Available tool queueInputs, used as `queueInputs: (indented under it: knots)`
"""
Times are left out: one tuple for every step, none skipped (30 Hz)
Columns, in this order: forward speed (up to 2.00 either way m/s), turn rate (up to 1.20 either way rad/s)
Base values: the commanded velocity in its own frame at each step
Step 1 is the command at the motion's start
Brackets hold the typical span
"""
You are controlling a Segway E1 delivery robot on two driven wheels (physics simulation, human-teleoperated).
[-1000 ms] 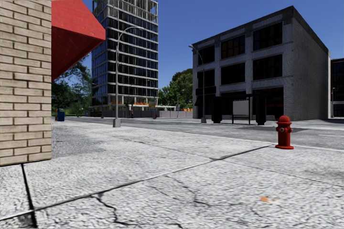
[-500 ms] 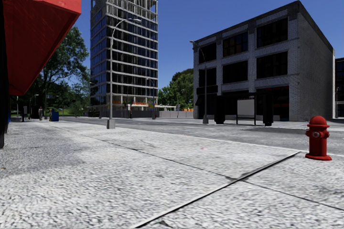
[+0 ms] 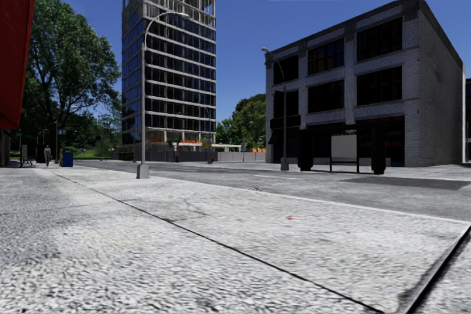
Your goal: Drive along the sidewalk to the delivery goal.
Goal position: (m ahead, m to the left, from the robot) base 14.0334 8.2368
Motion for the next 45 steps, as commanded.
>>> queueInputs:
  knots:
    - [2.0,0.1]
    - [2.0,0.16]
    - [2.0,0.18]
    - [2.0,0.21]
    - [2.0,0.21]
    - [2.0,0.21]
    - [2.0,0.21]
    - [2.0,0.21]
    - [2.0,0.21]
    - [2.0,0.21]
    - [2.0,0.21]
    - [2.0,0.21]
    - [2.0,0.24]
    - [2.0,0.27]
    - [2.0,0.35]
    - [2.0,0.42]
    - [2.0,0.42]
    - [2.0,0.45]
    - [2.0,0.46]
    - [2.0,0.47]
    - [2.0,0.47]
    - [2.0,0.47]
    - [2.0,0.48]
    - [2.0,0.49]
    - [2.0,0.49]
    - [2.0,0.49]
    - [2.0,0.49]
    - [2.0,0.49]
    - [2.0,0.49]
    - [2.0,0.49]
    - [2.0,0.49]
    - [2.0,0.49]
    - [2.0,0.49]
    - [2.0,0.49]
    - [2.0,0.49]
    - [2.0,0.49]
    - [2.0,0.49]
    - [2.0,0.49]
    - [2.0,0.49]
    - [2.0,0.49]
    - [2.0,0.49]
    - [2.0,0.49]
    - [2.0,0.49]
    - [2.0,0.49]
    - [2.0,0.49]
